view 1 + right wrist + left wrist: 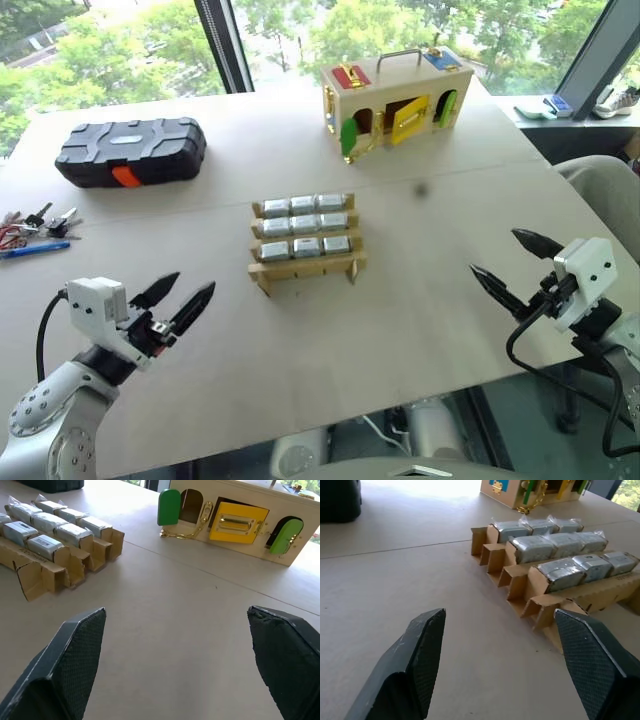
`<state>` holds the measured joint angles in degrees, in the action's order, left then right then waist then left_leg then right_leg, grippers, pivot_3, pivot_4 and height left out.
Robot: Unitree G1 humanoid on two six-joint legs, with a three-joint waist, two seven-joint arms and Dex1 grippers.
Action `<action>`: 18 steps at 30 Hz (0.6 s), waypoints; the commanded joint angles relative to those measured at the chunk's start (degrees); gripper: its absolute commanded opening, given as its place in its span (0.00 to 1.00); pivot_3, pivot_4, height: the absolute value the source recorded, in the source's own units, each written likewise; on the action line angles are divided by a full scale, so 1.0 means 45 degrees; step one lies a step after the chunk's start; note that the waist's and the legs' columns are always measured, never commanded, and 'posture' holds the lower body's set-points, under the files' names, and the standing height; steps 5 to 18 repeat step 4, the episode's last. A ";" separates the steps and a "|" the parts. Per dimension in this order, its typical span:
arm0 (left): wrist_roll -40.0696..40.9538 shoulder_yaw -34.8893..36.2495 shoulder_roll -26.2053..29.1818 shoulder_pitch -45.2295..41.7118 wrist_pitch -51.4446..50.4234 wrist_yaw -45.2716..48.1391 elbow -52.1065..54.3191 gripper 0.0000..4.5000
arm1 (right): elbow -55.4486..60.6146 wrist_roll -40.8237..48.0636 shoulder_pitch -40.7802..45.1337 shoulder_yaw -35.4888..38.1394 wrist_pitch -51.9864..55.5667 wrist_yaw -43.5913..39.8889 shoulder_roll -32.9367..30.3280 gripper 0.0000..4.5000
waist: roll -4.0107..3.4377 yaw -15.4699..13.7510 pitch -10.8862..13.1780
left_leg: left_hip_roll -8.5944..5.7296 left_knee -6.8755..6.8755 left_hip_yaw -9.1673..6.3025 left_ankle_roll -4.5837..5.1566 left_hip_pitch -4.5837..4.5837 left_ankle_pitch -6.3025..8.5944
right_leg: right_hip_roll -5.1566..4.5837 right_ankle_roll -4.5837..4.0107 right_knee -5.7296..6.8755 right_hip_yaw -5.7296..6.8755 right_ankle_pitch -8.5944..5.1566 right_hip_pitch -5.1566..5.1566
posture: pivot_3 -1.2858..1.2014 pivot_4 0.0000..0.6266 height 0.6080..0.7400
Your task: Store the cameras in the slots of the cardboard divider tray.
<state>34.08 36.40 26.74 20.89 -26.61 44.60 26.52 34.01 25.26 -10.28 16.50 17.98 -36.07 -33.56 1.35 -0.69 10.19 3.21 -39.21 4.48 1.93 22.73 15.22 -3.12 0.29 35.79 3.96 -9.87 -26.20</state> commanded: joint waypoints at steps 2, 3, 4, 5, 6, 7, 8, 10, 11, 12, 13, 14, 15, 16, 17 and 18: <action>0.0382 0.0253 0.0171 0.0483 0.0613 0.0194 0.0355 0.79 | -0.0044 0.0004 0.0198 0.0226 -0.0413 -0.0174 -0.0158 1.00 | 0.0000 0.0002 0.0000 | 0.0003 0.0004 -0.0001 0.0000 0.0006 0.0001 | 0.0002 0.0000 -0.0003 0.0004 -0.0001 -0.0007 | 0.52 0.24 1.00; 0.0373 0.0266 0.0180 0.0373 0.0701 0.0091 0.0286 0.79 | -0.0066 -0.0016 0.0277 0.0132 -0.0403 -0.0141 -0.0131 1.00 | -0.0003 -0.0002 0.0002 | 0.0003 0.0004 -0.0001 0.0000 0.0007 0.0001 | 0.0003 0.0000 -0.0003 0.0004 -0.0001 -0.0008 | 0.52 0.24 1.00; 0.0382 0.0280 0.0185 0.0384 0.0699 -0.0015 0.0303 0.79 | -0.0045 0.0013 0.0266 0.0110 -0.0420 -0.0176 -0.0122 1.00 | -0.0003 -0.0002 0.0002 | 0.0003 0.0006 0.0000 0.0000 0.0011 0.0001 | 0.0003 0.0000 -0.0004 0.0004 -0.0001 -0.0013 | 0.52 0.24 1.00; 0.0382 0.0280 0.0185 0.0384 0.0699 -0.0015 0.0303 0.79 | -0.0045 0.0013 0.0266 0.0110 -0.0420 -0.0176 -0.0122 1.00 | -0.0003 -0.0002 0.0002 | 0.0003 0.0006 0.0000 0.0000 0.0011 0.0001 | 0.0003 0.0000 -0.0004 0.0004 -0.0001 -0.0013 | 0.52 0.24 1.00; 0.0382 0.0280 0.0185 0.0384 0.0699 -0.0015 0.0303 0.79 | -0.0045 0.0013 0.0266 0.0110 -0.0420 -0.0176 -0.0122 1.00 | -0.0003 -0.0002 0.0002 | 0.0003 0.0006 0.0000 0.0000 0.0011 0.0001 | 0.0003 0.0000 -0.0004 0.0004 -0.0001 -0.0013 | 0.52 0.24 1.00; 0.0382 0.0280 0.0185 0.0384 0.0699 -0.0015 0.0303 0.79 | -0.0045 0.0013 0.0266 0.0110 -0.0420 -0.0176 -0.0122 1.00 | -0.0003 -0.0002 0.0002 | 0.0003 0.0006 0.0000 0.0000 0.0011 0.0001 | 0.0003 0.0000 -0.0004 0.0004 -0.0001 -0.0013 | 0.52 0.24 1.00; 0.0382 0.0280 0.0185 0.0384 0.0699 -0.0015 0.0303 0.79 | -0.0045 0.0013 0.0266 0.0110 -0.0420 -0.0176 -0.0122 1.00 | -0.0003 -0.0002 0.0002 | 0.0003 0.0006 0.0000 0.0000 0.0011 0.0001 | 0.0003 0.0000 -0.0004 0.0004 -0.0001 -0.0013 | 0.52 0.24 1.00; 0.0382 0.0280 0.0185 0.0384 0.0699 -0.0015 0.0303 0.79 | -0.0045 0.0013 0.0266 0.0110 -0.0420 -0.0176 -0.0122 1.00 | -0.0003 -0.0002 0.0002 | 0.0003 0.0006 0.0000 0.0000 0.0011 0.0001 | 0.0003 0.0000 -0.0004 0.0004 -0.0001 -0.0013 | 0.52 0.24 1.00; 0.0382 0.0280 0.0185 0.0384 0.0699 -0.0015 0.0303 0.79 | -0.0045 0.0013 0.0266 0.0110 -0.0420 -0.0176 -0.0122 1.00 | -0.0003 -0.0002 0.0002 | 0.0003 0.0006 0.0000 0.0000 0.0011 0.0001 | 0.0003 0.0000 -0.0004 0.0004 -0.0001 -0.0013 | 0.52 0.24 1.00; 0.0382 0.0280 0.0185 0.0384 0.0699 -0.0015 0.0303 0.79 | -0.0045 0.0013 0.0266 0.0110 -0.0420 -0.0176 -0.0122 1.00 | -0.0003 -0.0002 0.0002 | 0.0003 0.0006 0.0000 0.0000 0.0011 0.0001 | 0.0003 0.0000 -0.0004 0.0004 -0.0001 -0.0013 | 0.52 0.24 1.00; 0.0382 0.0280 0.0185 0.0384 0.0699 -0.0015 0.0303 0.79 | -0.0045 0.0013 0.0266 0.0110 -0.0420 -0.0176 -0.0122 1.00 | -0.0003 -0.0002 0.0002 | 0.0003 0.0006 0.0000 0.0000 0.0011 0.0001 | 0.0003 0.0000 -0.0004 0.0004 -0.0001 -0.0013 | 0.52 0.24 1.00; 0.0382 0.0280 0.0185 0.0384 0.0699 -0.0015 0.0303 0.79 | -0.0045 0.0013 0.0266 0.0110 -0.0420 -0.0176 -0.0122 1.00 | -0.0003 -0.0002 0.0002 | 0.0003 0.0006 0.0000 0.0000 0.0011 0.0001 | 0.0003 0.0000 -0.0004 0.0004 -0.0001 -0.0013 | 0.52 0.24 1.00; 0.0382 0.0280 0.0185 0.0384 0.0699 -0.0015 0.0303 0.79 | -0.0045 0.0013 0.0266 0.0110 -0.0420 -0.0176 -0.0122 1.00 | -0.0003 -0.0002 0.0002 | 0.0003 0.0006 0.0000 0.0000 0.0011 0.0001 | 0.0003 0.0000 -0.0004 0.0004 -0.0001 -0.0013 | 0.52 0.24 1.00; 0.0382 0.0280 0.0185 0.0384 0.0699 -0.0015 0.0303 0.79 | -0.0045 0.0013 0.0266 0.0110 -0.0420 -0.0176 -0.0122 1.00 | -0.0003 -0.0002 0.0002 | 0.0003 0.0006 0.0000 0.0000 0.0011 0.0001 | 0.0003 0.0000 -0.0004 0.0004 -0.0001 -0.0013 | 0.52 0.24 1.00; 0.0382 0.0280 0.0185 0.0384 0.0699 -0.0015 0.0303 0.79 | -0.0045 0.0013 0.0266 0.0110 -0.0420 -0.0176 -0.0122 1.00 | -0.0003 -0.0002 0.0002 | 0.0003 0.0006 0.0000 0.0000 0.0011 0.0001 | 0.0003 0.0000 -0.0004 0.0004 -0.0001 -0.0013 | 0.52 0.24 1.00; 0.0382 0.0280 0.0185 0.0384 0.0699 -0.0015 0.0303 0.79 | -0.0045 0.0013 0.0266 0.0110 -0.0420 -0.0176 -0.0122 1.00 | -0.0003 -0.0002 0.0002 | 0.0003 0.0006 0.0000 0.0000 0.0011 0.0001 | 0.0003 0.0000 -0.0004 0.0004 -0.0001 -0.0013 | 0.52 0.24 1.00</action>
